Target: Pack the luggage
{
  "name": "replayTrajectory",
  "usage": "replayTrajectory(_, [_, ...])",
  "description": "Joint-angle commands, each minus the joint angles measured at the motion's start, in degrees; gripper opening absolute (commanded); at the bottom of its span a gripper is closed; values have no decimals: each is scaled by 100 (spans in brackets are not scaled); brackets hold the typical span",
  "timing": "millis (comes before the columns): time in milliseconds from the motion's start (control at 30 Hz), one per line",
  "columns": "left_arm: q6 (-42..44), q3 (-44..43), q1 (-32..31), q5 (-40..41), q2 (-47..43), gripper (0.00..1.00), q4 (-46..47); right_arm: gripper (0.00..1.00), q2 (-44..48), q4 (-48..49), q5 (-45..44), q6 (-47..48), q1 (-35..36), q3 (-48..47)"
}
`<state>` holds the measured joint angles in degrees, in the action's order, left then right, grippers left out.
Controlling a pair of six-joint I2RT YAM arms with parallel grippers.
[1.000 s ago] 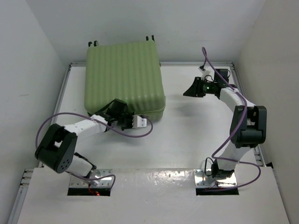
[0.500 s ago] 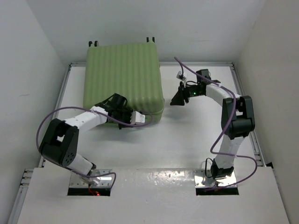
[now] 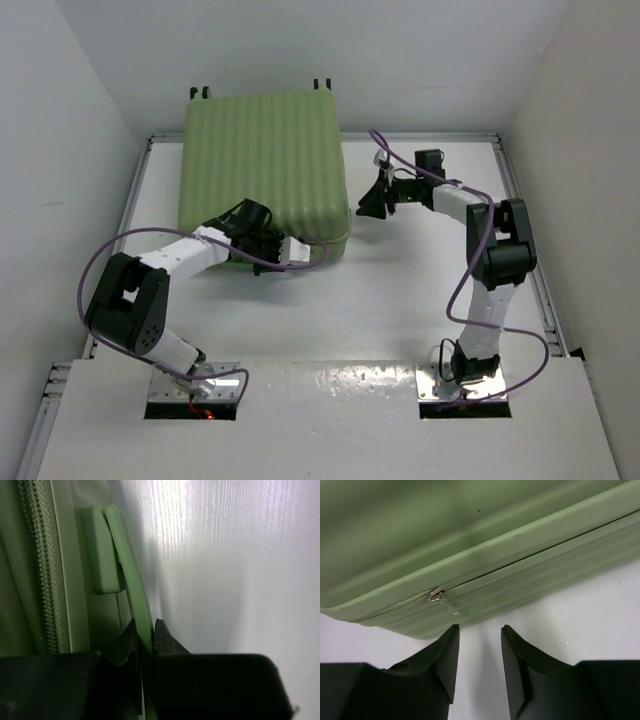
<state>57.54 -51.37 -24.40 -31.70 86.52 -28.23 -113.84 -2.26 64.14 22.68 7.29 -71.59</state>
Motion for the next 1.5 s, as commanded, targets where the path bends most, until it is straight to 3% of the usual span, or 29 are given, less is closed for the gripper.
replayTrajectory(0, [733, -303, -47, -469, 14, 0, -86, 38, -129, 886, 468, -237, 106, -222])
replayTrajectory(100, [732, -356, -47, -468, 14, 0, -86, 38, -138, 815, 626, -141, 159, -250])
replayTrajectory(467, [628, -461, -47, -468, 119, 0, -86, 38, -208, -1001, 907, 1799, 264, -636])
replayTrajectory(700, [566, -628, -47, -468, 295, 0, -86, 29, -446, -2049, 1013, 2724, 361, -1076])
replayTrajectory(800, [565, -628, -47, -468, 295, 0, -86, 29, -525, -1963, 1022, 2707, 387, -1120])
replayTrajectory(1033, [442, -681, -109, -363, 295, 0, -86, 19, -596, -1874, 1144, 2610, 431, -1182])
replayTrajectory(1167, [311, -734, -222, -240, 357, 0, -86, 1, -640, -1839, 1276, 2601, 431, -1120])
replayTrajectory(1467, [-418, -857, -275, -64, 524, 0, 221, 0, 396, -2049, 793, 2487, 309, -22])
